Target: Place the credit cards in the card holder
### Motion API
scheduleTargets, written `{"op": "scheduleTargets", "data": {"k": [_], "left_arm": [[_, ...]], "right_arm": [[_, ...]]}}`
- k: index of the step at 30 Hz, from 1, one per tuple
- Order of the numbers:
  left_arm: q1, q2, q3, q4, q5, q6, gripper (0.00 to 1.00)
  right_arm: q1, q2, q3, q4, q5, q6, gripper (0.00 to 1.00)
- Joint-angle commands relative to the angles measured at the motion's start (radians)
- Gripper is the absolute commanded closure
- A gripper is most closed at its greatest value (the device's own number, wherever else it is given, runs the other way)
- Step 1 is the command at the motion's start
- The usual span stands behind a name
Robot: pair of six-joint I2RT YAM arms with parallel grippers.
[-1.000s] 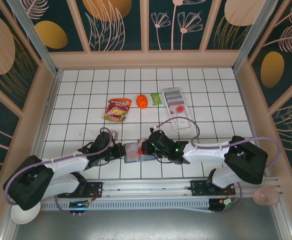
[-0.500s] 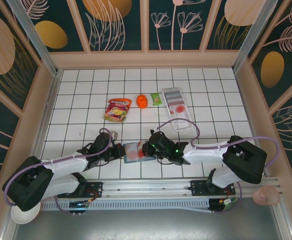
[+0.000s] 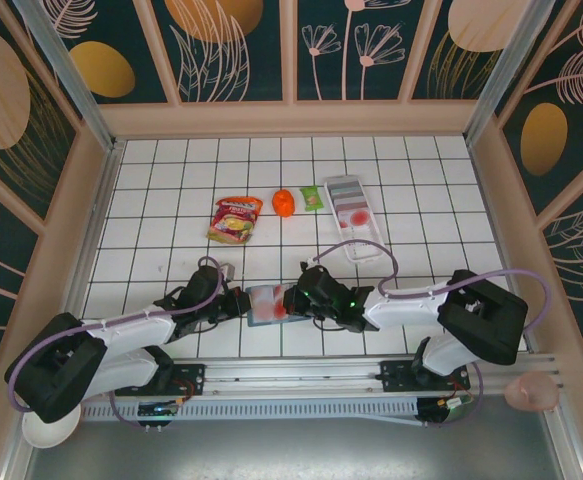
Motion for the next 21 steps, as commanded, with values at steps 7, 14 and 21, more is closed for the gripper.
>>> {"op": "scheduleTargets", "data": {"k": [7, 14, 21], "left_arm": [[-0.003, 0.006, -0.013, -0.024, -0.010, 0.001, 1.00], [-0.003, -0.003, -0.012, -0.033, -0.011, 0.001, 1.00], [-0.004, -0.022, -0.018, -0.039, -0.013, -0.002, 1.00]], "right_arm": [[0.010, 0.043, -0.004, 0.010, -0.031, -0.014, 1.00], [0.009, 0.047, 0.005, -0.006, -0.040, -0.033, 1.00], [-0.001, 0.064, 0.017, -0.025, -0.055, -0.019, 1.00]]}}
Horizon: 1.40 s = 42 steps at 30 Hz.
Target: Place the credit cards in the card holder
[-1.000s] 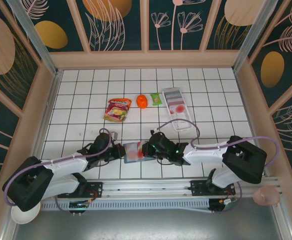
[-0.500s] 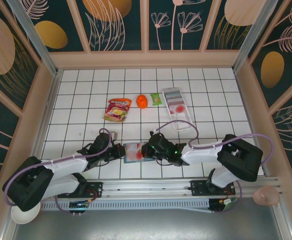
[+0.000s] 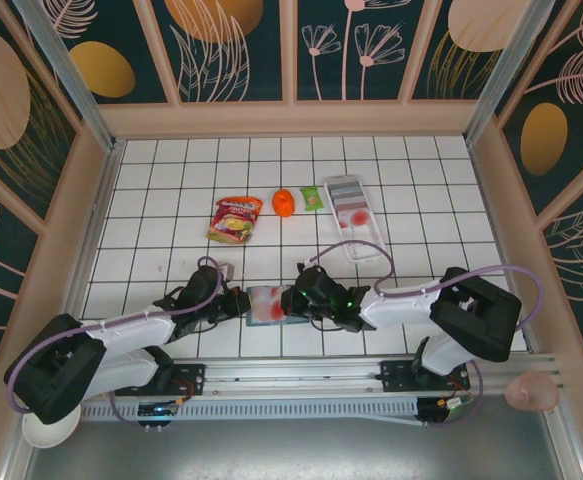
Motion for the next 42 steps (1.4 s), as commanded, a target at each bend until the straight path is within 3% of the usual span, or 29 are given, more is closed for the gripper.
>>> {"op": "scheduleTargets", "data": {"k": [1, 12, 31, 42], "left_arm": [[-0.003, -0.014, -0.017, -0.033, -0.010, -0.002, 1.00], [-0.004, -0.030, -0.023, -0.039, -0.016, -0.003, 1.00], [-0.003, -0.058, -0.038, -0.047, -0.018, -0.008, 1.00], [-0.003, -0.072, -0.038, -0.059, -0.026, -0.003, 1.00]], "right_arm": [[-0.003, 0.027, 0.007, -0.057, -0.024, -0.006, 1.00], [-0.005, 0.015, 0.046, -0.152, 0.003, -0.036, 0.80], [0.006, 0.095, 0.132, -0.161, -0.054, -0.070, 0.74], [0.012, 0.098, 0.205, -0.309, 0.017, -0.085, 0.57]]}}
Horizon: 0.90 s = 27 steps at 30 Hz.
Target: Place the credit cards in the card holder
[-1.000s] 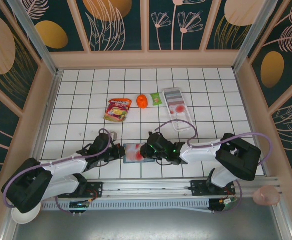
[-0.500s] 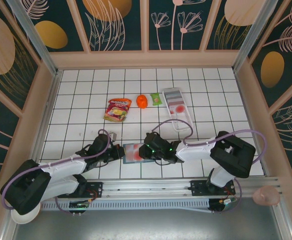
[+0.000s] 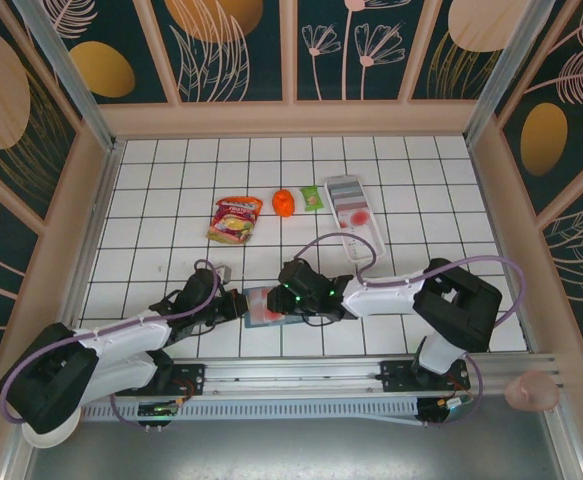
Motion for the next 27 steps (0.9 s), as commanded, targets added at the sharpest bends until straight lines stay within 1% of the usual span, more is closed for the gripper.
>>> {"op": "scheduleTargets", "data": {"k": [1, 2, 6, 8, 11, 12, 22, 27], "left_arm": [[-0.003, -0.011, -0.013, -0.025, -0.011, -0.003, 1.00], [-0.004, -0.010, -0.013, -0.025, -0.011, -0.002, 1.00], [-0.002, -0.009, -0.013, -0.024, -0.013, -0.002, 1.00], [-0.004, -0.008, -0.014, -0.022, -0.012, -0.002, 1.00], [-0.003, -0.008, -0.015, -0.021, -0.012, -0.003, 1.00], [-0.003, -0.008, -0.015, -0.021, -0.009, -0.003, 1.00], [-0.003, -0.016, -0.016, -0.024, -0.011, -0.002, 1.00], [-0.004, -0.018, -0.021, -0.017, -0.011, -0.003, 1.00]], "right_arm": [[0.011, -0.016, 0.026, -0.097, 0.053, -0.014, 0.56], [0.011, -0.024, 0.030, -0.115, 0.059, -0.015, 0.54], [0.014, -0.039, 0.037, -0.127, 0.060, -0.021, 0.54], [0.014, -0.035, 0.038, -0.114, 0.060, -0.021, 0.58], [0.019, -0.013, 0.048, -0.107, 0.054, -0.022, 0.67], [0.018, -0.004, 0.057, -0.113, 0.055, -0.024, 0.67], [0.032, 0.031, 0.097, -0.150, 0.060, -0.027, 0.68], [0.038, 0.016, 0.092, -0.183, 0.107, -0.017, 0.66]]}}
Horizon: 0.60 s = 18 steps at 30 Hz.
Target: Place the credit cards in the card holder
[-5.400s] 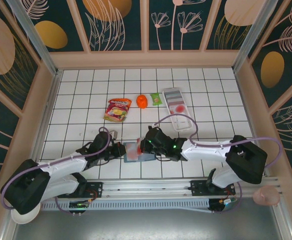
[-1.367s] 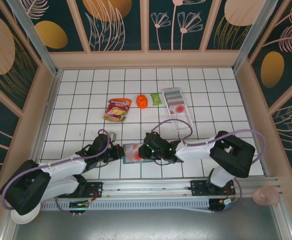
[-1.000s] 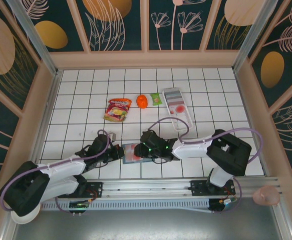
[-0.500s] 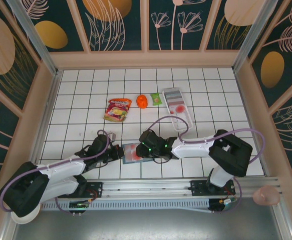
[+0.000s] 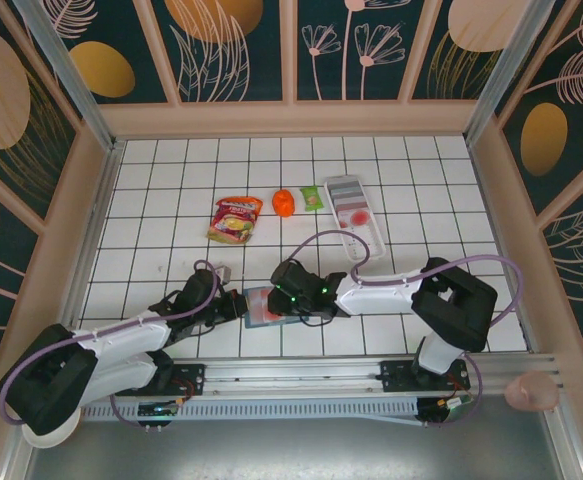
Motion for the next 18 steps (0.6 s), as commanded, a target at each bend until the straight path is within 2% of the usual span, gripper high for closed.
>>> {"op": "scheduleTargets", "data": {"k": [1, 14, 18], "left_arm": [[-0.004, -0.009, -0.017, -0.013, -0.009, -0.004, 1.00], [-0.003, -0.019, -0.020, -0.021, -0.012, -0.004, 1.00], [-0.003, -0.021, -0.018, -0.027, -0.011, -0.001, 1.00]], "right_arm": [[0.010, -0.013, 0.013, -0.042, 0.061, -0.004, 0.66], [0.018, 0.005, 0.034, -0.089, 0.103, -0.014, 0.62], [0.022, -0.020, 0.014, -0.014, 0.062, -0.020, 0.62]]}}
